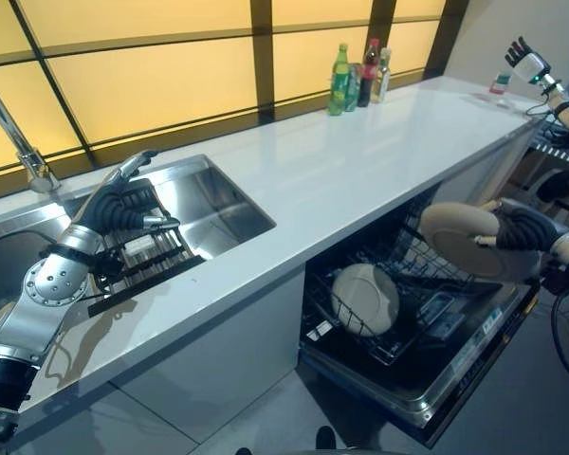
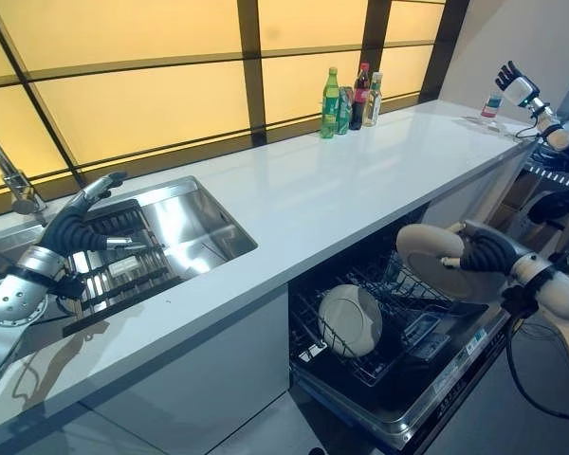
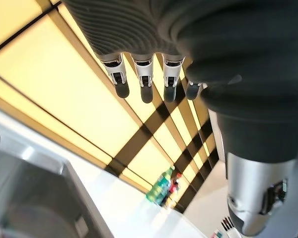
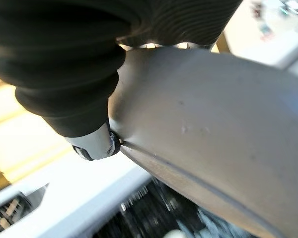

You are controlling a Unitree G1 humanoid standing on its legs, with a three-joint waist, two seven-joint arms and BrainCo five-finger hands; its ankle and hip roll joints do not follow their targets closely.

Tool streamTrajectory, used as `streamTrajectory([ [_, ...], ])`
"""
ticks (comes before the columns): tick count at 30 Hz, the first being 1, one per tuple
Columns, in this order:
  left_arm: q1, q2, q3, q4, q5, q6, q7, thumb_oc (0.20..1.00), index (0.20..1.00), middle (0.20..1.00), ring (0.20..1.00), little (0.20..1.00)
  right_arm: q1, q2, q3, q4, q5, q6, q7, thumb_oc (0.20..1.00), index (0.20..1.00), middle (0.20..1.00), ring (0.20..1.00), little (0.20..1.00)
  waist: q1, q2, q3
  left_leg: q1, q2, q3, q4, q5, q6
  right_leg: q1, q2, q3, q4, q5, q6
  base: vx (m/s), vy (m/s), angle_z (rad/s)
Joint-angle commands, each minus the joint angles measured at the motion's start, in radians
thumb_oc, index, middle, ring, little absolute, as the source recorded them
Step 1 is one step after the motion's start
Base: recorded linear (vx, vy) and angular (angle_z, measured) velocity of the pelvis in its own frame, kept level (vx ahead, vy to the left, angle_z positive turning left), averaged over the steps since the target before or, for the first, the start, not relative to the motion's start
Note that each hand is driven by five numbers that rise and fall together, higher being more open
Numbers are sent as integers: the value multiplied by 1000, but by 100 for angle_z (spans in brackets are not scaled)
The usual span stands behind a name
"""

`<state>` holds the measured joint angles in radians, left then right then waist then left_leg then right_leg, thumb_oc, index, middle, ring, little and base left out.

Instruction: Pick up plates and place into dishwasher.

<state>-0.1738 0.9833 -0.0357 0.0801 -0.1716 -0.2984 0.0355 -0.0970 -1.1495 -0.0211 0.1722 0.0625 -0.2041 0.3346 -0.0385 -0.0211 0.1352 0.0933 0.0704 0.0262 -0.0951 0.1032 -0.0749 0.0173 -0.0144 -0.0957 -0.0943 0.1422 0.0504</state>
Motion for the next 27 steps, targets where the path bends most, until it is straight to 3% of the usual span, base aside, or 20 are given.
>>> streamTrajectory([
  [1,9,-4,58,-66,-69,-21,-10,1000,1000,1000,1000,1000,-85,24,40,38,18,28,-22,200,200,200,200,200,16,-31,3,57,-74,23,8,-112,63,104,-38,0,7,-70,56,-15,-67,-2],
  [14,-116,2,-60,-84,-102,-33,14,1000,1000,1000,1000,1000,-386,80,319,286,-33,88,-250,200,200,200,200,200,66,-13,107,-21,-68,-10,8,-78,52,51,-48,-35,7,-57,50,-86,-68,6],
  [17,-167,-3,-107,-93,-83,-38,32,1000,1000,1000,1000,1000,-491,105,401,375,-45,93,-329,200,200,200,200,200,86,6,134,-46,-68,-24,8,-70,47,32,-51,-49,7,-56,43,-90,-53,6],
  [27,-246,13,-152,-69,-104,-43,61,1000,1000,1000,1000,1000,-691,108,524,524,-21,108,-397,200,200,200,200,200,100,38,187,-109,-70,-42,8,-45,37,-22,-56,-64,7,-48,33,-71,-31,12],
])
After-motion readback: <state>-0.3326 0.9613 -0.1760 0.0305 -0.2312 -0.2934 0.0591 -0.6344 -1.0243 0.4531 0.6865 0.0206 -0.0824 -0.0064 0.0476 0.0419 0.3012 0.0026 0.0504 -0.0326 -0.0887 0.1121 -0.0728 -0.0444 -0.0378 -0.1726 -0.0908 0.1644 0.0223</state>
